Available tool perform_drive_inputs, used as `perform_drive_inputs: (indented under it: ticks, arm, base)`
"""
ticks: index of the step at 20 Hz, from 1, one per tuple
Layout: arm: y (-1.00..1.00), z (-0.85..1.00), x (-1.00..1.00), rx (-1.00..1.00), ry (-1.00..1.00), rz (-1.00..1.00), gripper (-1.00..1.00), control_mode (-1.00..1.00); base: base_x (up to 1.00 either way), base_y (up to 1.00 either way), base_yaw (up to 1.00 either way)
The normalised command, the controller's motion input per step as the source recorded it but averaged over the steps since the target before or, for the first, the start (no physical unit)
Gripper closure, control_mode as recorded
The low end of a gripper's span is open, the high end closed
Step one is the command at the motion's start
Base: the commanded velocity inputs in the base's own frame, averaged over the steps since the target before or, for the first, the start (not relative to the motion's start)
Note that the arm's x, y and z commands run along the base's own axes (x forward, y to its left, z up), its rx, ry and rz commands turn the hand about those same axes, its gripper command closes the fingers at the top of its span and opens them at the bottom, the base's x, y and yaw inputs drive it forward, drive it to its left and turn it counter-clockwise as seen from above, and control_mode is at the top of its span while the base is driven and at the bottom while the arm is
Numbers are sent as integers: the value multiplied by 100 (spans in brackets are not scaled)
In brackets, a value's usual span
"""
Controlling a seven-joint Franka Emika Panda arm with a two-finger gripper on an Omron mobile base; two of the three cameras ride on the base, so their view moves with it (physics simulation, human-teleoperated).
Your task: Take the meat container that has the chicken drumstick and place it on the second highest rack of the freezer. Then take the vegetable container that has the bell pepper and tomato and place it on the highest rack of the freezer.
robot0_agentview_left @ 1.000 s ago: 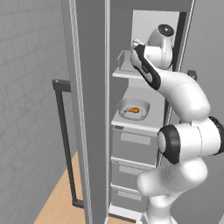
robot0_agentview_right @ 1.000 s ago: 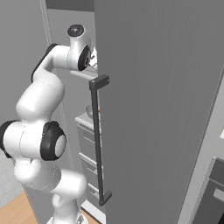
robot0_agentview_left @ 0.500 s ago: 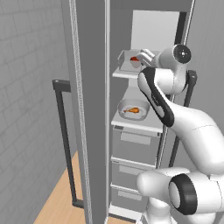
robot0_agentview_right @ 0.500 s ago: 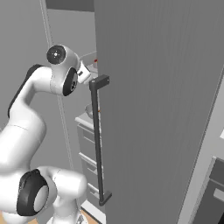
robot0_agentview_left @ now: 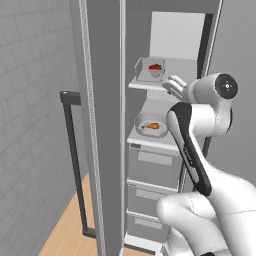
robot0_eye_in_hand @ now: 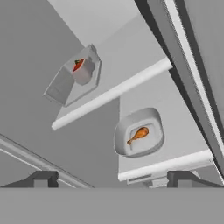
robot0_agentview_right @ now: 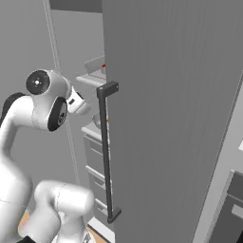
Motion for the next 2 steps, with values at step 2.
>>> perform_drive_inputs:
  ticks: [2]
  arm:
    - [0,-64,-100,-6,14,3,-100,-100]
  base:
    - [0,0,0]
